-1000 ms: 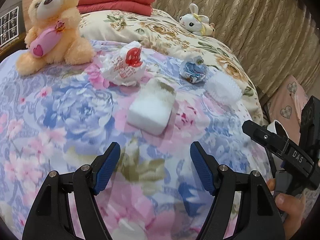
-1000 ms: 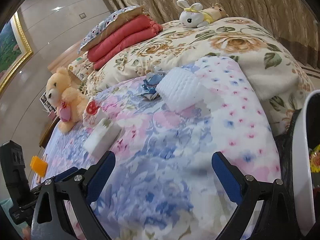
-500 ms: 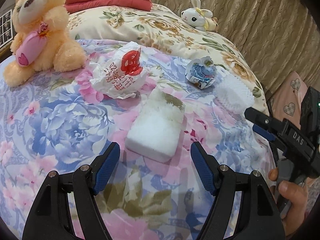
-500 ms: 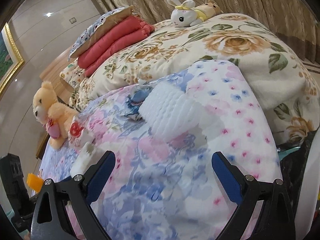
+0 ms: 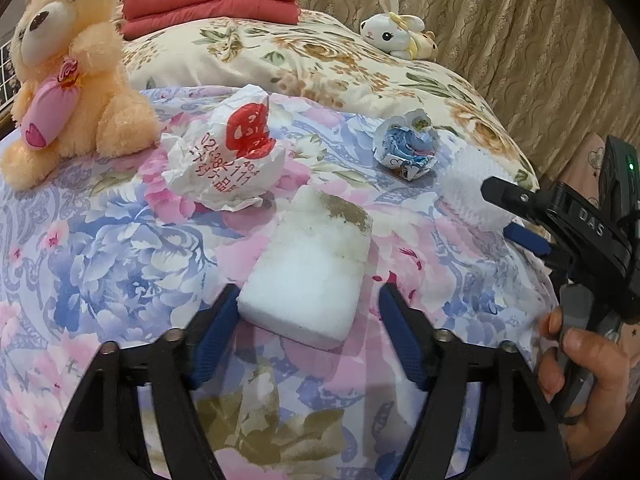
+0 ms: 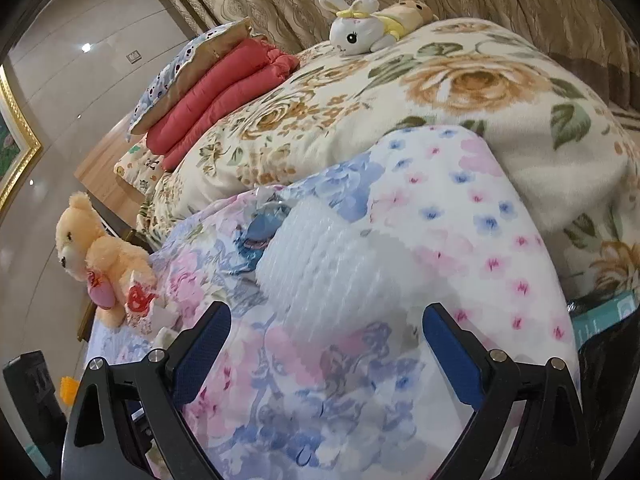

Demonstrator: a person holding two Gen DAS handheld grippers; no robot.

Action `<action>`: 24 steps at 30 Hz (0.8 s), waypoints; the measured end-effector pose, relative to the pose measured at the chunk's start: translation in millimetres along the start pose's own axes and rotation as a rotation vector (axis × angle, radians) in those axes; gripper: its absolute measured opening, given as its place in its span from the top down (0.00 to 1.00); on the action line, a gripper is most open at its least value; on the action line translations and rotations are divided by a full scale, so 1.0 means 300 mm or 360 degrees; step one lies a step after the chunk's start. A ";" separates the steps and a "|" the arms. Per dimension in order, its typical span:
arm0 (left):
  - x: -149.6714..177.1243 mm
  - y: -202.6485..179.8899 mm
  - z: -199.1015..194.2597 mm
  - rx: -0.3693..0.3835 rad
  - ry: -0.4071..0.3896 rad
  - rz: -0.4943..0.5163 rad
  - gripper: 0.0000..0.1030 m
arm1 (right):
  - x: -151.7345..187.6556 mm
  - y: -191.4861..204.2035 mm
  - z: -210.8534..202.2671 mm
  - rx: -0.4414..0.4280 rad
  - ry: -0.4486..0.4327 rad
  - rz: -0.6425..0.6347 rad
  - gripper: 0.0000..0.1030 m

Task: Collect trash
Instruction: 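Grasp the white foam block with the left tool while the right grasps the white mesh net, then carry the foam block and mesh net over the bin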

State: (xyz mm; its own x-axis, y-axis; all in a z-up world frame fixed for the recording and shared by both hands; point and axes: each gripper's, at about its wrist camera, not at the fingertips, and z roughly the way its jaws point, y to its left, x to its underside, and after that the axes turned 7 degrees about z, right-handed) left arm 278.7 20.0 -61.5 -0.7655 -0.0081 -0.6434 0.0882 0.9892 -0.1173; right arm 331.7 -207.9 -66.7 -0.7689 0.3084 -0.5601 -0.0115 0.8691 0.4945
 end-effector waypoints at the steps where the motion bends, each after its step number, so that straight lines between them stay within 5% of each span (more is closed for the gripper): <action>1: -0.002 -0.001 0.001 0.0002 -0.0001 0.0005 0.43 | -0.001 0.003 0.003 0.0008 -0.0006 -0.0015 0.18; 2: -0.002 -0.002 0.001 0.0009 -0.0003 0.0008 0.47 | -0.002 0.004 0.008 0.0020 -0.0005 -0.0027 0.24; 4: -0.003 -0.003 0.001 0.0014 -0.0003 0.0011 0.51 | -0.002 0.004 0.018 0.0037 0.0010 -0.0033 0.51; 7: -0.001 -0.005 -0.004 0.0035 -0.0018 0.0012 0.53 | 0.008 0.008 0.010 0.0037 -0.0001 -0.0058 0.63; 24: 0.067 -0.076 -0.112 0.0134 -0.0077 0.0013 0.54 | 0.173 0.047 -0.196 -0.0054 -0.0010 -0.0184 0.68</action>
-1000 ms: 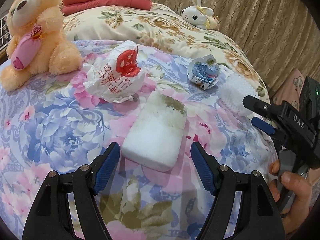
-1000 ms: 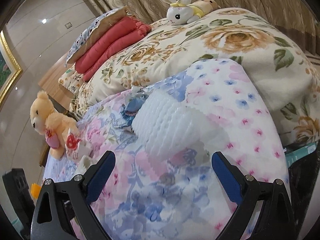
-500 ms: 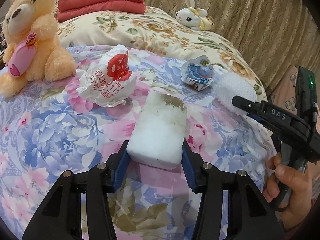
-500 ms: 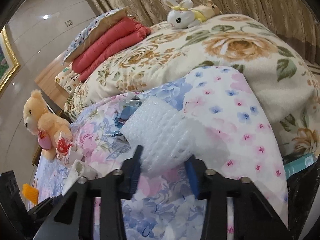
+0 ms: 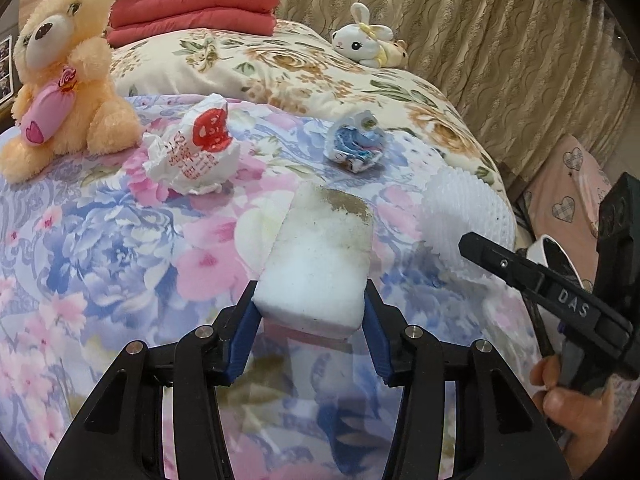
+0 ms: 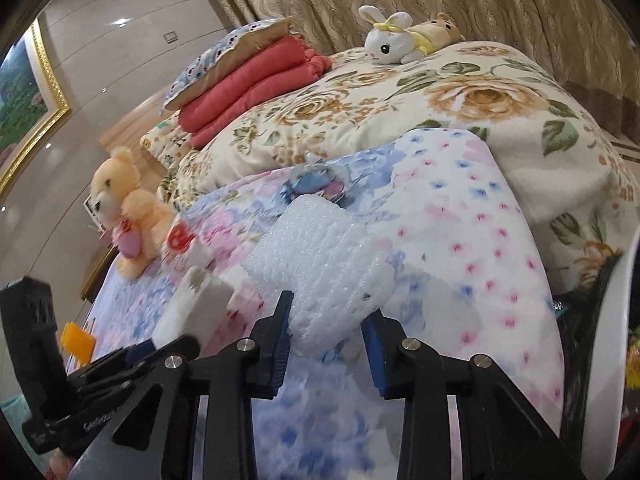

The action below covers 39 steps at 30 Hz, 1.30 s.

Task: Collect trash
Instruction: 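Carry the foam block and mesh net over the bin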

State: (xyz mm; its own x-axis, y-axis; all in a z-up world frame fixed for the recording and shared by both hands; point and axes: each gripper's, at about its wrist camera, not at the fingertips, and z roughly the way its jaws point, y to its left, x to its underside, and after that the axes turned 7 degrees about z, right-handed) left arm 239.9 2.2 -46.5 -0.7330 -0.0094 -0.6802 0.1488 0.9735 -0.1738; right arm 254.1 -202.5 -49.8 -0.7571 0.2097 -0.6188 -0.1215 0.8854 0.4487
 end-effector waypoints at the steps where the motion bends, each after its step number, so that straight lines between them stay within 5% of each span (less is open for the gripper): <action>1: 0.005 -0.007 -0.005 0.0004 -0.0001 0.0003 0.54 | 0.010 0.004 -0.015 0.0006 -0.0014 -0.0009 0.68; 39: 0.075 -0.369 -0.100 0.0252 0.0001 0.0257 0.54 | 0.127 -0.178 -0.376 0.0090 -0.0196 0.0136 0.68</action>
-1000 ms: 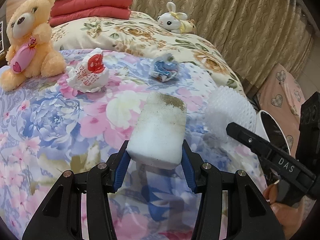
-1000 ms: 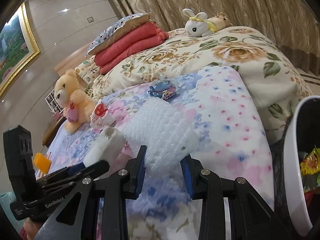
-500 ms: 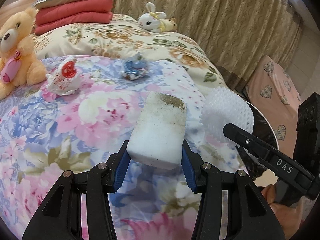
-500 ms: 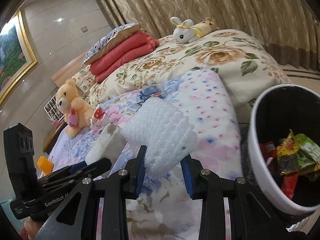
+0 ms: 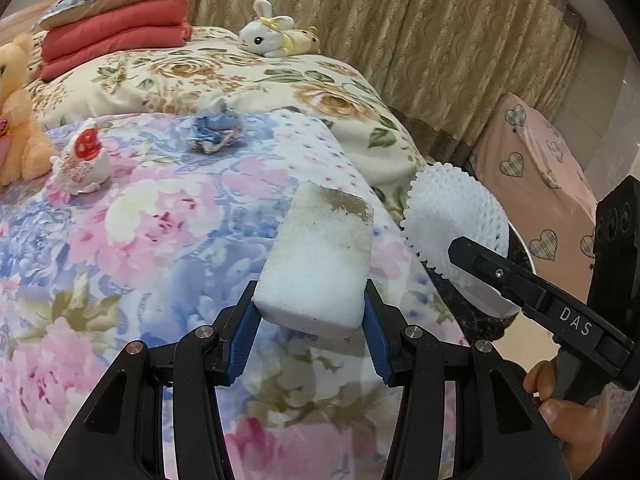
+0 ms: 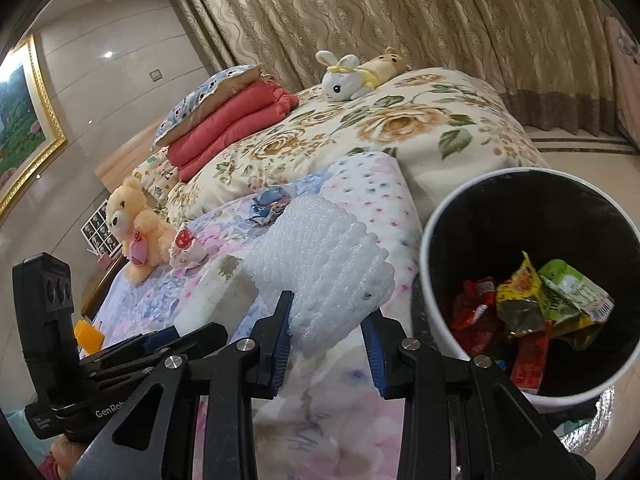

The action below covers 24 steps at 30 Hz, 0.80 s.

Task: Collect trash
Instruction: 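Carry the foam block and mesh net over the bin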

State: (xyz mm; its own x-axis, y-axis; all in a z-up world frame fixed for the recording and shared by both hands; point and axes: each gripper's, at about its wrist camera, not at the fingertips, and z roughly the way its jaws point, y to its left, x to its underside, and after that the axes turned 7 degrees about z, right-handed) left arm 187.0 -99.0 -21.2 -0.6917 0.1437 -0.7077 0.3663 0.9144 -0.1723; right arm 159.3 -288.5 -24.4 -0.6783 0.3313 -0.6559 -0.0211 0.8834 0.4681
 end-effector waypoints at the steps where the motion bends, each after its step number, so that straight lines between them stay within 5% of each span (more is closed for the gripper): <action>1: -0.001 -0.009 0.003 0.0008 0.0003 0.0005 0.54 | 0.001 -0.008 -0.008 0.0008 -0.0006 0.0002 0.68; 24: -0.062 -0.225 0.048 0.0145 0.0008 0.0168 0.54 | -0.037 -0.215 -0.180 0.0186 -0.0121 0.0117 0.67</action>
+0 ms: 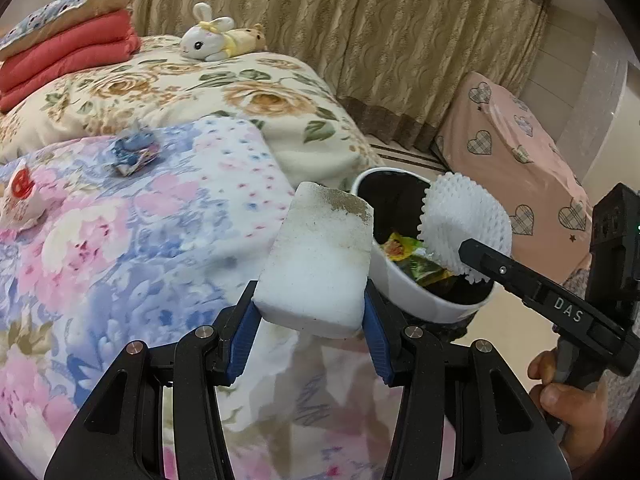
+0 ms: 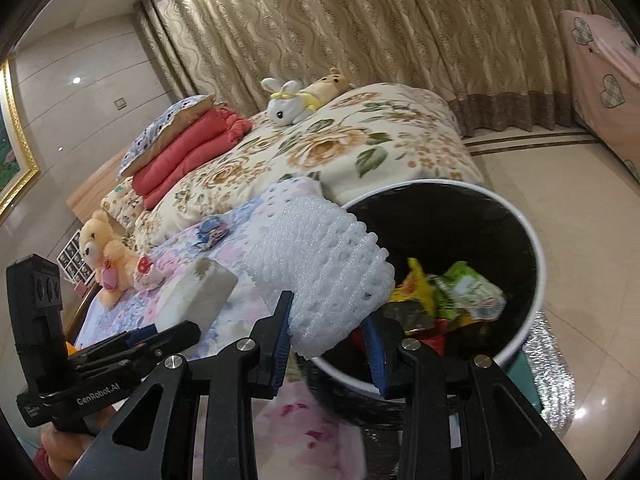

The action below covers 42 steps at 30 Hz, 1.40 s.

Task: Collect trash
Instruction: 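Carry the foam block and mesh net over the bin, then open both tools to drop the foam block and mesh net into the bin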

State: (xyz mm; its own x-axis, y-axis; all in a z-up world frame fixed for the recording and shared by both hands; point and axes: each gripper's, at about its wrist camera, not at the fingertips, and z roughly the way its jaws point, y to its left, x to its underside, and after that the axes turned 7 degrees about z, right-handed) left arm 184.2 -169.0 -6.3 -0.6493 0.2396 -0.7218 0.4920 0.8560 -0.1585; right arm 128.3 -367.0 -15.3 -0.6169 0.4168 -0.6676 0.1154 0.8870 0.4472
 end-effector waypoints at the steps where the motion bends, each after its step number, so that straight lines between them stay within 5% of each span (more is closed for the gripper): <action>1: -0.005 -0.013 0.003 0.0008 0.0000 0.0011 0.54 | -0.003 -0.012 -0.006 0.0015 -0.0005 0.0006 0.67; 42: -0.118 -0.246 0.164 0.0105 0.0089 0.0242 0.53 | -0.116 -0.209 0.004 0.0167 0.0035 0.0063 0.64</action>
State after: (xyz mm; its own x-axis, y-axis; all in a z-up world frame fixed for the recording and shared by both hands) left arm 199.5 -263.3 -2.1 -0.5951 0.3905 -0.7024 0.6225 0.7768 -0.0956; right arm 143.3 -436.9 -20.8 -0.6270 0.4487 -0.6368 0.2203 0.8862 0.4076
